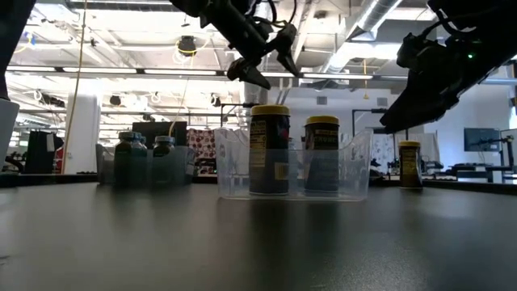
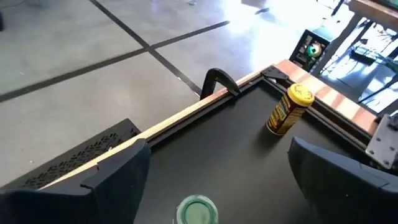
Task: Sort spices by type
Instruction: Put the green seasoning bottle into the transparent bin
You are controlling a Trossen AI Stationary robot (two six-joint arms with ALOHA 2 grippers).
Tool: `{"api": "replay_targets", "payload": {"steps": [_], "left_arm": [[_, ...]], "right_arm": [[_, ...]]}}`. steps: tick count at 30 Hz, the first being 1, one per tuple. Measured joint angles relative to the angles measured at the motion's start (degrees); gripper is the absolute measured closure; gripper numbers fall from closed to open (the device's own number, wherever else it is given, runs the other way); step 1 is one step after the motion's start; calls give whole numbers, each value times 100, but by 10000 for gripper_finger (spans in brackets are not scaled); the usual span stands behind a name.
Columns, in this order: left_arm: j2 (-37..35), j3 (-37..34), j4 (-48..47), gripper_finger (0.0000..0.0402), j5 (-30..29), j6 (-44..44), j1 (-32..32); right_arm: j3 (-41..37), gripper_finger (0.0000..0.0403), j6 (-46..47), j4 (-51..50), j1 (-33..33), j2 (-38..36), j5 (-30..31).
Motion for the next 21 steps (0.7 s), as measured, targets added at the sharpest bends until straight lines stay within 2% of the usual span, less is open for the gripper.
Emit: {"api": "replay_targets", "payload": {"steps": [7,12,18,21], "left_arm": [[-2,0,27,33,76,-41,-17],[-2,0,36,32,883,-478,193],[-2,0,-469,32,1046,-1062,564],[-2,0,-521,32,1484,-1404,759]], "right_arm": [[0,107,0,0,-16,0,2],[0,107,2,-4,-22,2,2],[0,107,2,-19,-23,2,2],[0,107,2,-22,-98,2,2]]}}
